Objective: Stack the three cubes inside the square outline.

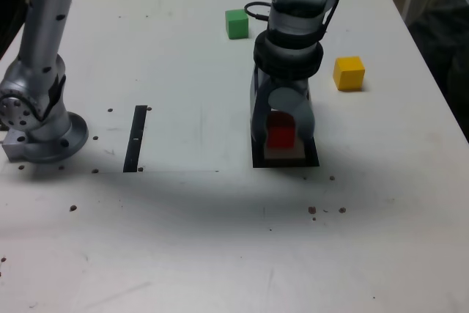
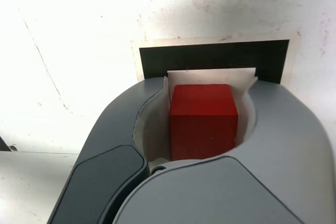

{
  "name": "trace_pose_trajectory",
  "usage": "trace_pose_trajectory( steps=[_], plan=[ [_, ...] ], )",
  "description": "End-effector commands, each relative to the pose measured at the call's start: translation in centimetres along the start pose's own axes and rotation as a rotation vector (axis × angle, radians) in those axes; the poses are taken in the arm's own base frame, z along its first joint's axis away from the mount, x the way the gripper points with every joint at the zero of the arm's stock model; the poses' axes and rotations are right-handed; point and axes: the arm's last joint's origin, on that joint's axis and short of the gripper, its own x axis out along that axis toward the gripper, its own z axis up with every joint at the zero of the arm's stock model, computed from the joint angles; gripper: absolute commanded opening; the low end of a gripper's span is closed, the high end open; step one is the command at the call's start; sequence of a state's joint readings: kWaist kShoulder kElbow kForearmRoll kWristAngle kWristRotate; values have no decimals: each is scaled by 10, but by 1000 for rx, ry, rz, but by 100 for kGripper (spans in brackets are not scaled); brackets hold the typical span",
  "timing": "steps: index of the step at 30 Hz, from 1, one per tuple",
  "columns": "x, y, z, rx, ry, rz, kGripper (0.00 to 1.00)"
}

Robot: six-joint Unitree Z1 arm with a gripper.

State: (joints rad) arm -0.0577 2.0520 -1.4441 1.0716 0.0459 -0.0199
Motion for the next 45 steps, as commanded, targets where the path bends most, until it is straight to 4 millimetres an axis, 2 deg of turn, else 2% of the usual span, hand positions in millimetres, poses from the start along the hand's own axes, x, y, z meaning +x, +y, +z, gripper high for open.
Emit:
trace_pose_trajectory(
  steps=[1,9,14,19,24,29,34,40,45],
  plan=[
    [-9,-1,-1,8,-24,11,98],
    [-35,0,-4,19,-35,33,99],
    [-59,6,-3,37,-42,68,100],
    [-84,32,13,79,-71,106,99],
    [-93,62,35,106,-89,122,99],
    [-88,89,57,126,-64,118,99],
    [-69,111,81,140,-38,101,99],
    [-46,130,99,140,-32,53,99],
    [-33,136,110,145,-37,16,98]
  ],
)
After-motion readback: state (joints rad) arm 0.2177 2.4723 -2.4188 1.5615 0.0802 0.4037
